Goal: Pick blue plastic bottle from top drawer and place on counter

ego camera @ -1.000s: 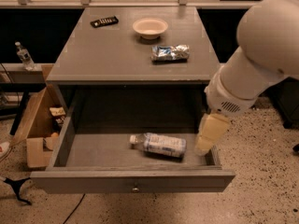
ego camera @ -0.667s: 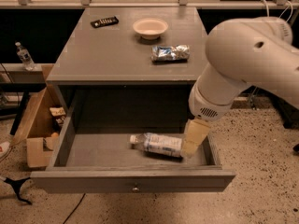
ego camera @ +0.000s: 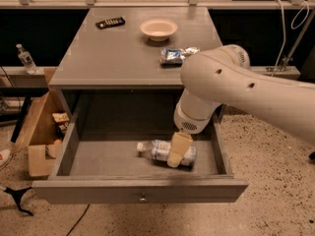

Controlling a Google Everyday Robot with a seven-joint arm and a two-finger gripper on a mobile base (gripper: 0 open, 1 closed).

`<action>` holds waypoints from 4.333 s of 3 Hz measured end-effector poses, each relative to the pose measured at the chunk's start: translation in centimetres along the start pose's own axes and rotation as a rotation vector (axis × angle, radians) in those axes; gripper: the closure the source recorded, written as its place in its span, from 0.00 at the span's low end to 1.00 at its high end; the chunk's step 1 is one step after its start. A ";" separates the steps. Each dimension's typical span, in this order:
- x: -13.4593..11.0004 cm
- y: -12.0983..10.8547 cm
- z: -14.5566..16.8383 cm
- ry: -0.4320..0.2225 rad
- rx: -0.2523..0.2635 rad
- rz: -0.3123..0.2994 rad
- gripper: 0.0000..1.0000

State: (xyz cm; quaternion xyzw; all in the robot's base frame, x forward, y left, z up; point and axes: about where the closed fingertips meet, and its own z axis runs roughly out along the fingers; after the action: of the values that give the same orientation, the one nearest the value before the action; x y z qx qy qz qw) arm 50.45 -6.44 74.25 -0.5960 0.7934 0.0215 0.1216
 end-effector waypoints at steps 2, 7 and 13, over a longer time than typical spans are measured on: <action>-3.2 -0.8 5.8 -0.115 -0.039 -0.038 0.00; -1.6 -3.4 12.7 -0.216 -0.016 -0.090 0.15; -3.8 -7.1 0.1 -0.451 0.060 -0.183 1.00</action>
Offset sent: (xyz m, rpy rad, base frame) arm 0.0360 0.0528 -0.0657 0.1629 -0.0063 0.0841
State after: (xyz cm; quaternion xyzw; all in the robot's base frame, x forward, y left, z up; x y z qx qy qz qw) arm 58.26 -4.89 75.74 -0.6416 0.6893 0.1193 0.3147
